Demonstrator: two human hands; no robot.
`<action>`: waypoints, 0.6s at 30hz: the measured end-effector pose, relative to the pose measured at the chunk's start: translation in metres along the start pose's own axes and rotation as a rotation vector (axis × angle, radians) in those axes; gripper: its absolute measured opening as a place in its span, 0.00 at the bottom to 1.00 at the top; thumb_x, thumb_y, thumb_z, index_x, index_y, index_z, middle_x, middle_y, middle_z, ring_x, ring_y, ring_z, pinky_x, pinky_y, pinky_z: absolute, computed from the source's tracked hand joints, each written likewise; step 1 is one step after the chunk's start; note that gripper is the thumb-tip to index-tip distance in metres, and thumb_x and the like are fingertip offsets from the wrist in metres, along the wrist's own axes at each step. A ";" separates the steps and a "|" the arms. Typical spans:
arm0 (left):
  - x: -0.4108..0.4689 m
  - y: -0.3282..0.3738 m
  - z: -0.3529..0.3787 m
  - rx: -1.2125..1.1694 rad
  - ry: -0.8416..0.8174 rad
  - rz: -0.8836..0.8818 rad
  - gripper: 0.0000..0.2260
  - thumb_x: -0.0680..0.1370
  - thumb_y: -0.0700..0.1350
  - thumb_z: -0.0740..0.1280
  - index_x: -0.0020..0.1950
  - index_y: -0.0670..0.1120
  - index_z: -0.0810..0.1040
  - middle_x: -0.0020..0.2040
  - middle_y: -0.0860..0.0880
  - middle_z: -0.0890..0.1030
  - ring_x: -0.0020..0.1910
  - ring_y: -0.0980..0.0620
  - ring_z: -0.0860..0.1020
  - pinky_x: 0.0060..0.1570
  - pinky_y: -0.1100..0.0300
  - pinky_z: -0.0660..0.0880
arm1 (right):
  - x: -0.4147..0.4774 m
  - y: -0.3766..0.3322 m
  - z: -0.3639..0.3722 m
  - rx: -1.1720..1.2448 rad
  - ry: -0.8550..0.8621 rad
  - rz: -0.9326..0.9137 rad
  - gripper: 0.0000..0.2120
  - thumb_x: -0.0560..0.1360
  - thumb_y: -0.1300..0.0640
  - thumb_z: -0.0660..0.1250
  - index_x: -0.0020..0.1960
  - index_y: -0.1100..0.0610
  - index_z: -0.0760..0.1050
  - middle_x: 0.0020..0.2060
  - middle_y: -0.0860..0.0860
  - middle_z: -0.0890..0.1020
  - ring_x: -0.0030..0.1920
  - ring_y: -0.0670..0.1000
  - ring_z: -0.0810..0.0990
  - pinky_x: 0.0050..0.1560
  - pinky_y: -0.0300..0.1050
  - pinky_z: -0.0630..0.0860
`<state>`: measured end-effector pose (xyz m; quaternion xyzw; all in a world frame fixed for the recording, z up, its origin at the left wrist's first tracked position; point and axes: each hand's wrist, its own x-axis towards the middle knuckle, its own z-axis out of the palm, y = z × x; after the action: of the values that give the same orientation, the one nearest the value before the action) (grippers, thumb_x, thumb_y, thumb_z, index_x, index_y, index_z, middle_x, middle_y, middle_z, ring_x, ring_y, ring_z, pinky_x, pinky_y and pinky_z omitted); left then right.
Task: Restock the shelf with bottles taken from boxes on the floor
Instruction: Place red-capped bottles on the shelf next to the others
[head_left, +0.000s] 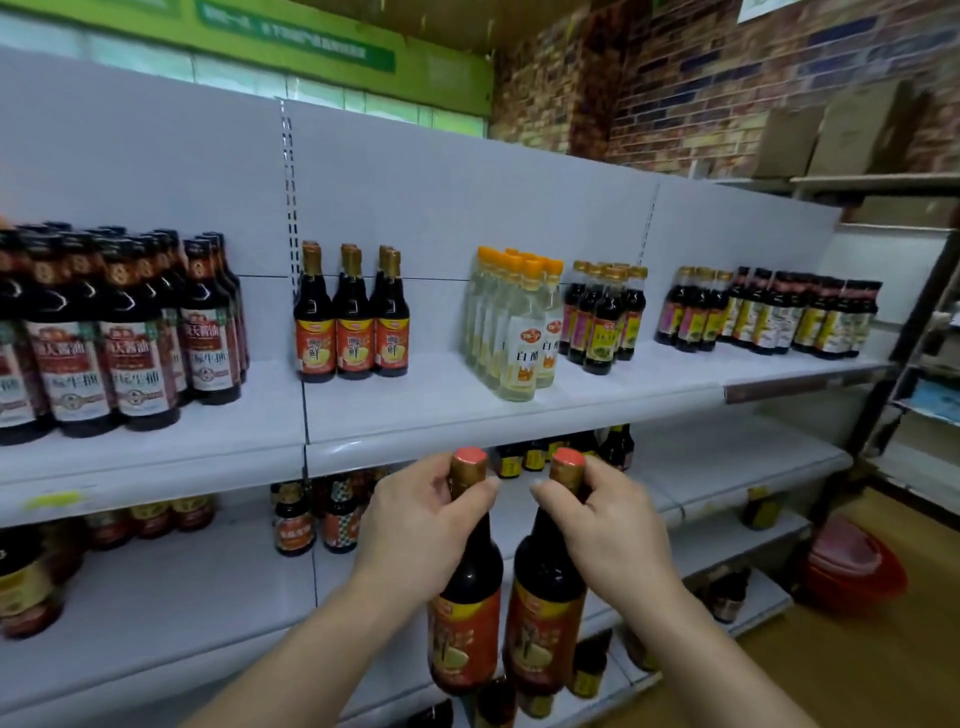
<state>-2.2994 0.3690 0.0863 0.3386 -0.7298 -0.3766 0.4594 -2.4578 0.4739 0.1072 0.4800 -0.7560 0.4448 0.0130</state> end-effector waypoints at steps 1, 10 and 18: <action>0.006 -0.001 -0.005 0.006 0.003 -0.005 0.16 0.70 0.66 0.69 0.39 0.54 0.80 0.29 0.52 0.76 0.32 0.48 0.76 0.37 0.42 0.75 | 0.007 -0.004 0.004 0.010 0.001 -0.005 0.17 0.76 0.41 0.68 0.37 0.52 0.72 0.33 0.50 0.77 0.38 0.50 0.77 0.38 0.53 0.73; 0.079 -0.004 -0.065 -0.060 0.020 0.038 0.18 0.69 0.63 0.71 0.36 0.49 0.75 0.27 0.51 0.69 0.29 0.51 0.69 0.33 0.44 0.69 | 0.081 -0.054 0.047 0.084 -0.005 -0.014 0.20 0.70 0.36 0.67 0.39 0.53 0.75 0.32 0.50 0.79 0.37 0.52 0.80 0.40 0.60 0.78; 0.154 -0.004 -0.127 -0.175 0.041 0.161 0.19 0.73 0.54 0.75 0.38 0.39 0.76 0.31 0.39 0.72 0.32 0.41 0.70 0.33 0.45 0.69 | 0.146 -0.109 0.082 0.193 0.028 -0.044 0.19 0.74 0.45 0.72 0.33 0.56 0.71 0.27 0.48 0.74 0.29 0.46 0.72 0.35 0.52 0.70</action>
<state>-2.2352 0.2078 0.1843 0.2452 -0.7092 -0.3937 0.5309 -2.4226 0.2978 0.1946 0.4895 -0.6986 0.5217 -0.0131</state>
